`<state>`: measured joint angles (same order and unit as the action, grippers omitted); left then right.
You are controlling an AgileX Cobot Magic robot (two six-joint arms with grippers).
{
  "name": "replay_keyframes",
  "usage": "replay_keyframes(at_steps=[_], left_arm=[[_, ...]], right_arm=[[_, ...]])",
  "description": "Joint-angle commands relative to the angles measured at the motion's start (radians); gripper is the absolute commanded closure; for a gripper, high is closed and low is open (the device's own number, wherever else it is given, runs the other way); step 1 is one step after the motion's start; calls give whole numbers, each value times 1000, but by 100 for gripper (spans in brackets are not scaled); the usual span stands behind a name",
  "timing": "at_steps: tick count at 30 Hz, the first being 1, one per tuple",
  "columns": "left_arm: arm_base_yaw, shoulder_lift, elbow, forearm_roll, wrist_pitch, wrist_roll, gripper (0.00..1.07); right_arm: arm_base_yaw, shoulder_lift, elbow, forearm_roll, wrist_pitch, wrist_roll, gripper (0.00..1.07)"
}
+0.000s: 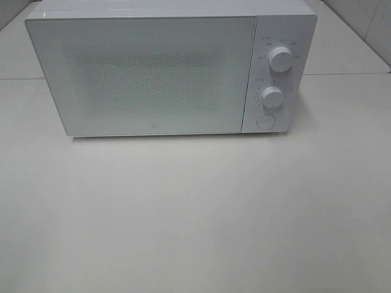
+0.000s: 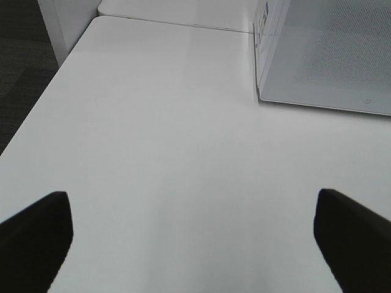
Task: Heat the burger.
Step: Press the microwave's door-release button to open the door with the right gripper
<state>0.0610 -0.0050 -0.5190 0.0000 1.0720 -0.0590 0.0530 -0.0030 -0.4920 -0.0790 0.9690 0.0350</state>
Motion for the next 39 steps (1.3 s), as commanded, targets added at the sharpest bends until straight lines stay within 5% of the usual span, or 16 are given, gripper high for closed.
replay_keyframes(at_steps=[1,22,33,39], left_arm=[[2,-12,2,0,-2,1,7],[2,-12,2,0,-2,1,7],[2,-12,2,0,-2,1,7],[2,-12,2,0,-2,1,7]], right_arm=[[-8,-31,1,4,-12,9,34],[-4,6,-27,-14,-77,9,34],[-3,235,22,-13,-481,32,38],[-3,361,84,-12,-728,62,55]])
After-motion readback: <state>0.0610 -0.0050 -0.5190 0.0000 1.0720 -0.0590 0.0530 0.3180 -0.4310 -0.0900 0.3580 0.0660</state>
